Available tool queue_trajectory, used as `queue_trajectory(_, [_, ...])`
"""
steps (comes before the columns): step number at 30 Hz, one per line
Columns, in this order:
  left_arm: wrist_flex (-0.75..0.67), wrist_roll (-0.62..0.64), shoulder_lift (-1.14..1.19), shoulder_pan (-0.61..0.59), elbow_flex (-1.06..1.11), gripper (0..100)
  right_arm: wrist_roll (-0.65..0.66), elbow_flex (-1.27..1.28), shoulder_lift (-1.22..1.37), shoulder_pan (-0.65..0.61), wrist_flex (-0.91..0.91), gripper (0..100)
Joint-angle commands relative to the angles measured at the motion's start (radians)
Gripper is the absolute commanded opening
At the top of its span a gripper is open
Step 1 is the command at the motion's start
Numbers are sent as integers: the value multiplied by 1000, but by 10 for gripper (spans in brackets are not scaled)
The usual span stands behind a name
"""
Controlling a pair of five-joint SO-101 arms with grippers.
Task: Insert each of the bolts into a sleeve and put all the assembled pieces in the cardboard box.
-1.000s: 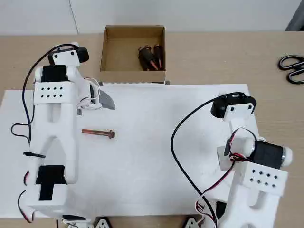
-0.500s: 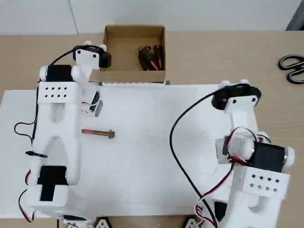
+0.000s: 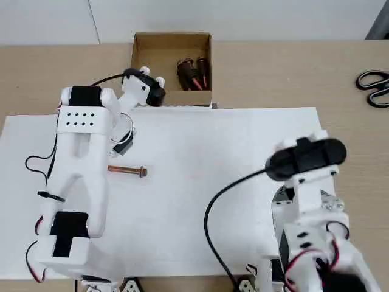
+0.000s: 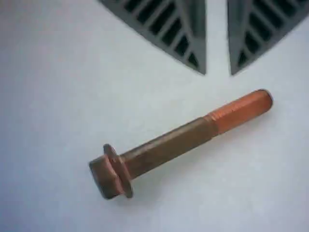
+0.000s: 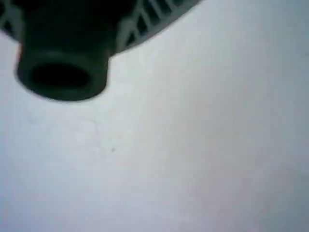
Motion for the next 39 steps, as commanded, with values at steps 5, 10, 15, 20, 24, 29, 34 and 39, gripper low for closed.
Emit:
queue_trajectory(5, [25, -261, -44, 8, 13, 21, 6, 44, -50, 76, -56, 7])
queue_trajectory(10, [25, -405, -44, 9, 84, 23, 5, 143, -101, 77, -147, 5])
queue_trajectory(15, [25, -502, -44, 8, 151, 56, 5, 267, -199, 77, -231, 5])
queue_trajectory(20, [23, -559, -44, 11, 177, 123, 5, 342, -286, 79, -229, 4])
queue_trajectory(24, [-11, -580, -8, 25, 188, 124, 6, 345, -311, 79, -228, 4])
queue_trajectory(29, [-61, -592, 110, 26, 168, 124, 6, 345, -311, 79, -228, 4])
queue_trajectory(34, [-68, -594, 178, 25, 99, 124, 6, 345, -311, 79, -228, 4])
queue_trajectory(39, [-92, -594, 245, 26, 51, 124, 6, 345, -311, 79, -228, 4])
